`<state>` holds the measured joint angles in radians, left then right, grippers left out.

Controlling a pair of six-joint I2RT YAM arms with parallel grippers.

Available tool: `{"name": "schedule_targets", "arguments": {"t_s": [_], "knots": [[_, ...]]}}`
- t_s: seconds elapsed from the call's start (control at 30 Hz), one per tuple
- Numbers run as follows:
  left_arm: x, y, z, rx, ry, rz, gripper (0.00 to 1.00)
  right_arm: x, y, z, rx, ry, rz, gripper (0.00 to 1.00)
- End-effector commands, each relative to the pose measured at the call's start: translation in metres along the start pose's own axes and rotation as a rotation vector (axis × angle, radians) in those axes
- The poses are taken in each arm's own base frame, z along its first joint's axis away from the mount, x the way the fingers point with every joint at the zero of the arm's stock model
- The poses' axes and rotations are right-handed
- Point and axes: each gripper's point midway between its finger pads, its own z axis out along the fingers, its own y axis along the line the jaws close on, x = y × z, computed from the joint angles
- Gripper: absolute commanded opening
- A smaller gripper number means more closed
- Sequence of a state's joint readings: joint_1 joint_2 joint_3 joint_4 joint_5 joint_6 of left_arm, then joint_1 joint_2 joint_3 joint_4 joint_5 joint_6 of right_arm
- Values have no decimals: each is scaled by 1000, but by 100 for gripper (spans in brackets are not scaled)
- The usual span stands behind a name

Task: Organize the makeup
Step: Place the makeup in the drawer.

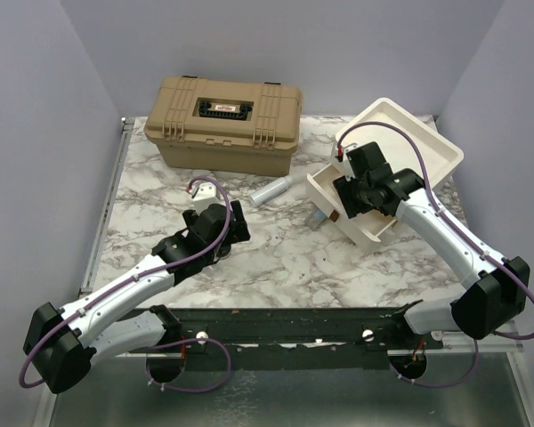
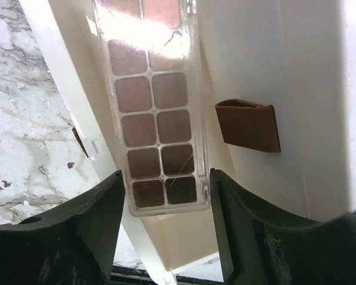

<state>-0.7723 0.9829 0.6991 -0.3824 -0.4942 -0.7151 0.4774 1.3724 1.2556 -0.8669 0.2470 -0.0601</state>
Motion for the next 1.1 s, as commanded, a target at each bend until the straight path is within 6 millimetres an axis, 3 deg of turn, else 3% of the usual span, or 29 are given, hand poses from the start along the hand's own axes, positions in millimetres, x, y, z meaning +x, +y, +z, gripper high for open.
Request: {"name": "schedule_targets", "arguments": {"t_s": [0.0, 0.3, 0.47, 0.7, 0.83, 0.93, 1.07], "knots": [[-3, -4, -2, 25, -6, -22, 99, 10, -5, -1, 16, 28, 4, 62], [-2, -4, 0, 24, -2, -16, 99, 6, -6, -3, 22, 22, 17, 63], [0, 0, 1, 11, -3, -1, 99, -15, 5, -22, -66, -57, 60, 63], [1, 9, 2, -14, -11, -41, 99, -80, 44, -88, -374, -425, 212, 63], [9, 16, 7, -33, 13, -92, 99, -98, 75, -116, -595, -550, 273, 64], [11, 19, 9, -42, 23, -122, 99, -102, 95, -120, -725, -529, 305, 65], [7, 23, 9, -57, 5, -156, 99, -99, 113, -107, -777, -429, 315, 65]]}}
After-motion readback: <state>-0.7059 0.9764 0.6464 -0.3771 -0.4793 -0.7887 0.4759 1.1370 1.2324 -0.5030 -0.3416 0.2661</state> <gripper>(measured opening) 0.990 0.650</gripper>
